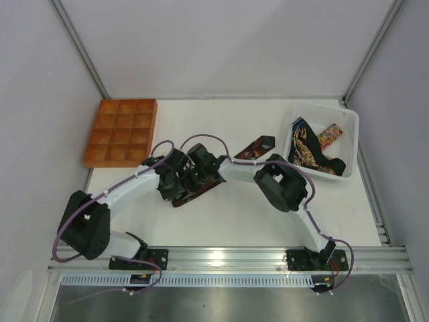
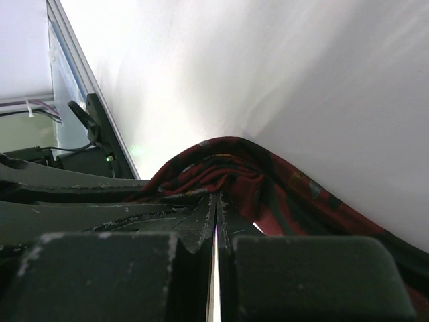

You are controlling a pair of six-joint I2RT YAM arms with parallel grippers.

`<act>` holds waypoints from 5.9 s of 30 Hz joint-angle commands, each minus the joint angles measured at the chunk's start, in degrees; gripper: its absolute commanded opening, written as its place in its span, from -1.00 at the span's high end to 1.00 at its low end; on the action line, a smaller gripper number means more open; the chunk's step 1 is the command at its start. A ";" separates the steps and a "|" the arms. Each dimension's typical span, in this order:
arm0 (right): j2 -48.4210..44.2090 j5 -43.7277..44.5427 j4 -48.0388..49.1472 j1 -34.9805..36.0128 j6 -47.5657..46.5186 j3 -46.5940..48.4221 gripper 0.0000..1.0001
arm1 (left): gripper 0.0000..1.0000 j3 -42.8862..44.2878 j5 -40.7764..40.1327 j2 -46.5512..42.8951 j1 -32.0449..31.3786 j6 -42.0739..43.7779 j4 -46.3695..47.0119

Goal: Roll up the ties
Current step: Roll the tie

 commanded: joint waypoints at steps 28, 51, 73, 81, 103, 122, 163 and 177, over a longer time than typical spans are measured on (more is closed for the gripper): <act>-3.79 -0.28 1.51 -2.92 -1.12 -4.04 1.00 | 0.99 7.28 -4.78 1.74 -4.37 -7.56 -2.73; -4.49 -0.90 7.40 -5.73 3.27 -9.05 1.00 | 0.99 12.82 -0.91 14.75 -5.95 -0.26 5.62; -6.78 2.80 2.65 -15.75 -2.00 -13.53 1.00 | 0.92 12.21 -3.11 18.53 -6.13 3.95 11.68; -6.78 2.36 3.80 -15.83 -1.65 -15.20 1.00 | -0.11 8.70 0.40 15.11 -6.04 9.23 20.72; -10.73 -10.04 0.28 -17.07 -2.79 -8.87 1.00 | -0.75 -5.28 8.22 -4.22 -5.95 14.15 35.77; -7.05 -8.81 0.20 -13.11 -2.87 -7.03 1.00 | -0.64 -10.38 13.93 -20.84 3.97 10.38 22.94; -0.36 -10.74 1.60 -16.80 -4.29 -3.60 1.00 | -0.07 -6.78 21.14 6.84 12.06 7.03 37.60; -5.72 -1.96 -1.21 -14.78 -5.25 -5.36 1.00 | 0.99 -8.36 13.94 -2.37 11.80 12.57 24.27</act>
